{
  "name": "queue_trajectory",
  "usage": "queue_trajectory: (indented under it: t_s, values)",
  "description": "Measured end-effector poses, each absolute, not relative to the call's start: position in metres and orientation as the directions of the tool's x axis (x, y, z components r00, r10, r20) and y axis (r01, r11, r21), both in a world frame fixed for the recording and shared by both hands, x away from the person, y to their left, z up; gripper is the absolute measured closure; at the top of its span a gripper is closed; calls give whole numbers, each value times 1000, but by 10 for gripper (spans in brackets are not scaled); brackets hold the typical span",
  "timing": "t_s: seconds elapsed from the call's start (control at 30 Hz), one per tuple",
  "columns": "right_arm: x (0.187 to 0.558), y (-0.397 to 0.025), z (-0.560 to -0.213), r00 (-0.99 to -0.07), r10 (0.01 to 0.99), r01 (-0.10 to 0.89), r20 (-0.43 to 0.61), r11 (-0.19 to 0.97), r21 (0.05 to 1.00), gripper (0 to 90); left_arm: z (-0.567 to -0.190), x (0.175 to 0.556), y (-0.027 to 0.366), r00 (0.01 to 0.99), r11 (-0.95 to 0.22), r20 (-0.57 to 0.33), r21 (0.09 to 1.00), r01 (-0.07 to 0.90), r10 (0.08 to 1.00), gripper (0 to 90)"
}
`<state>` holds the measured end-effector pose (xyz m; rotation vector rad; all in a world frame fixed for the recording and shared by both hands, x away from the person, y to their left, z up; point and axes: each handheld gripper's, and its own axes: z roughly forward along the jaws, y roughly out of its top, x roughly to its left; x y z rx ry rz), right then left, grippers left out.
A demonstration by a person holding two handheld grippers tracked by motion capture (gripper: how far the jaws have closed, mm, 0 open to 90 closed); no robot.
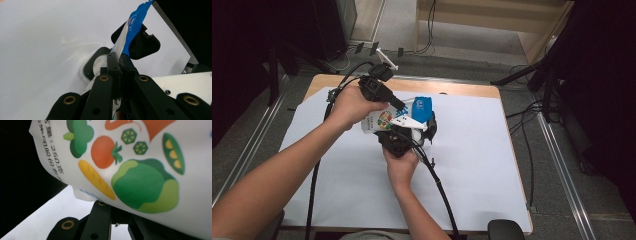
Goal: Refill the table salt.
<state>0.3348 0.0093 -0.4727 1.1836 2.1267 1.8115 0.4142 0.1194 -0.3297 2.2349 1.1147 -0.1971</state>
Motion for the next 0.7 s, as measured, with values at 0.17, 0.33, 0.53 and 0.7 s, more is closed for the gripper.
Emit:
queue_trajectory:
  t_s: [0.17, 0.33, 0.53, 0.7]
  values:
    - [335, 10, -473, -690, 610, 481, 390, -16, 877, 900, -330, 414, 119, 632, -449, -390, 465, 763, 670, 900]
    - [335, 11, -473, -685, 609, 489, 399, -22, 872, 900, -328, 414, 117, 636, -458, -373, 463, 759, 676, 900]
    - [335, 11, -473, -685, 609, 486, 401, -29, 874, 900, -328, 413, 115, 635, -458, -371, 463, 759, 677, 900]
    - [335, 11, -472, -681, 611, 487, 404, -34, 873, 900, -327, 413, 113, 637, -463, -369, 460, 758, 677, 899]
